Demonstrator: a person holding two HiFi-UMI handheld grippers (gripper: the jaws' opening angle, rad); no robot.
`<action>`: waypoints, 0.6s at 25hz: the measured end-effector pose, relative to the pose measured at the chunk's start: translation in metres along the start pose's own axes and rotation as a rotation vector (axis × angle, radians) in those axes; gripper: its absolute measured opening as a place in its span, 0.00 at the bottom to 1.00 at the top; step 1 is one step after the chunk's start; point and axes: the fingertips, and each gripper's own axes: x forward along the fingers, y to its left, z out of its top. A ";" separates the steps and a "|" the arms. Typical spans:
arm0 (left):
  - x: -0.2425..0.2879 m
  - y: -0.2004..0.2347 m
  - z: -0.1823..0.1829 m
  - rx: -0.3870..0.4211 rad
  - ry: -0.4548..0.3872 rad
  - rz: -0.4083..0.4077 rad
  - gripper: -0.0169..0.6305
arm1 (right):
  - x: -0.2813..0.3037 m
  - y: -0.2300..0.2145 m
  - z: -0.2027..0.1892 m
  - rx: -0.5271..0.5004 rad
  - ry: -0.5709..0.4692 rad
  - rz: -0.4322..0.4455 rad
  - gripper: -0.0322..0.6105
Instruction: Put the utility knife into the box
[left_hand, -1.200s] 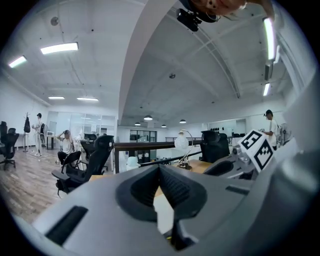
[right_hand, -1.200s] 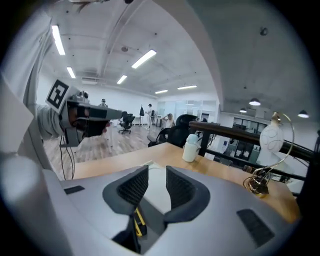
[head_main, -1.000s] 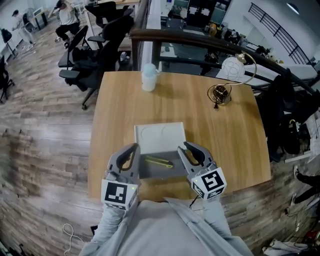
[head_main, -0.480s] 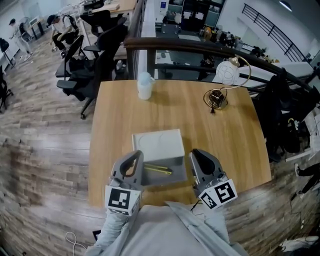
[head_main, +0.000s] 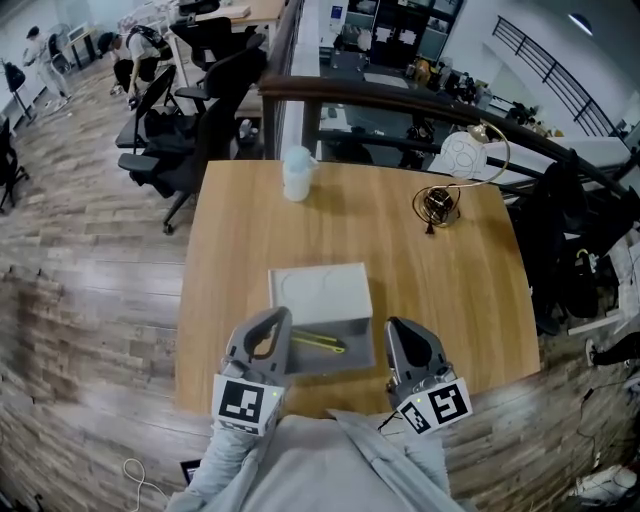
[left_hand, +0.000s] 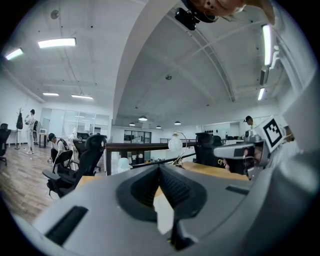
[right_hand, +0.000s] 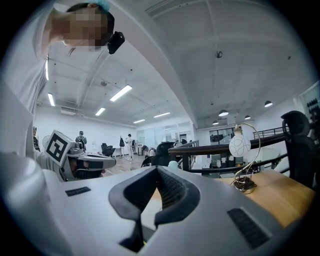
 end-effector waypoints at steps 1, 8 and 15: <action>-0.001 0.000 -0.001 -0.006 0.005 0.001 0.06 | 0.000 0.001 -0.001 -0.003 0.005 -0.003 0.08; -0.006 0.001 -0.007 0.004 0.012 -0.004 0.06 | 0.002 0.007 -0.002 -0.013 0.009 -0.007 0.08; -0.008 0.001 -0.009 -0.022 0.029 0.003 0.06 | 0.004 0.009 -0.005 -0.007 0.021 -0.003 0.08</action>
